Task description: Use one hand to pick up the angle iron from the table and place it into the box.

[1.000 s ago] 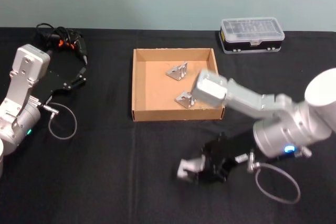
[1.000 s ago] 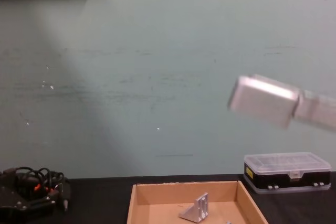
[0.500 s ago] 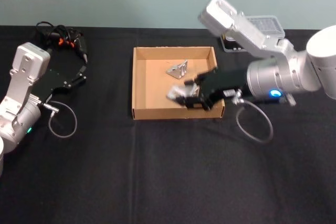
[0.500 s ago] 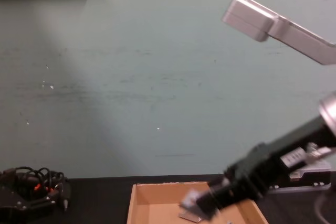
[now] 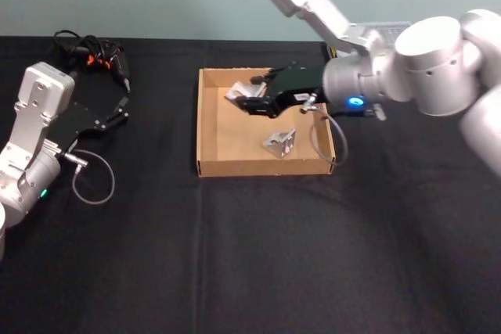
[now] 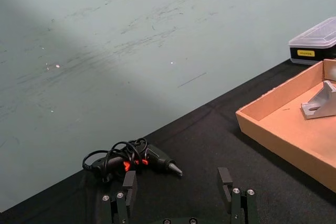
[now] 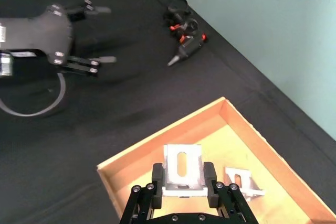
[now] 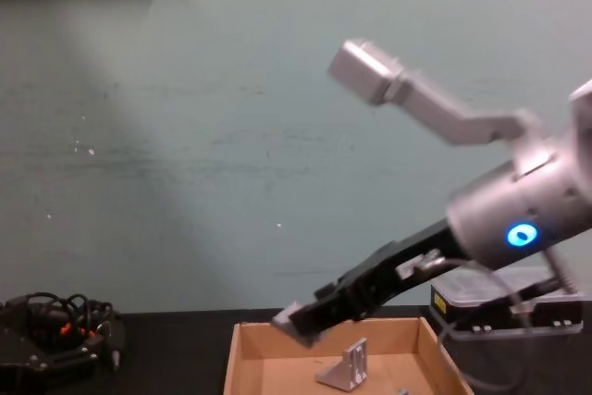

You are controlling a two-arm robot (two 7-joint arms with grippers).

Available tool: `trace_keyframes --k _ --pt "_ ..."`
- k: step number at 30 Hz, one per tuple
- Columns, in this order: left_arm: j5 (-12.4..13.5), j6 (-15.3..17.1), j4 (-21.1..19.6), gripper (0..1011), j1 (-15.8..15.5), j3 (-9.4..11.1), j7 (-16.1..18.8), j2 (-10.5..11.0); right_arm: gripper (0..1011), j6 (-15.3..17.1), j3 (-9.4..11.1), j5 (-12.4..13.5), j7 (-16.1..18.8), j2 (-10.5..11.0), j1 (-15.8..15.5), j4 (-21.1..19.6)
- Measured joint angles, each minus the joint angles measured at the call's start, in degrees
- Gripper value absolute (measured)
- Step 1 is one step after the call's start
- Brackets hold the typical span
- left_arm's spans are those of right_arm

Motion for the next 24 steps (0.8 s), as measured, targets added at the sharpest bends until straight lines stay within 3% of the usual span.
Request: trace_keyframes --k 4,10,18,24 --pt "0.0 0.0 0.0 1000 0.0 0.0 0.0 0.0 473 -2.0 -1.2 -1.5 0.7 -3.9 1.9 7.6" --pt "0.0 0.0 0.0 1000 0.0 0.0 0.0 0.0 474 -3.7 -1.8 -2.8 1.5 -7.3 3.3 14.8" --pt "0.0 0.0 0.0 1000 0.0 0.0 0.0 0.0 473 -5.2 -2.2 -4.4 2.8 -10.2 4.4 21.1" --pt "0.0 0.0 0.0 1000 0.0 0.0 0.0 0.0 473 -5.5 -2.2 -5.2 3.3 -11.2 4.6 22.9"
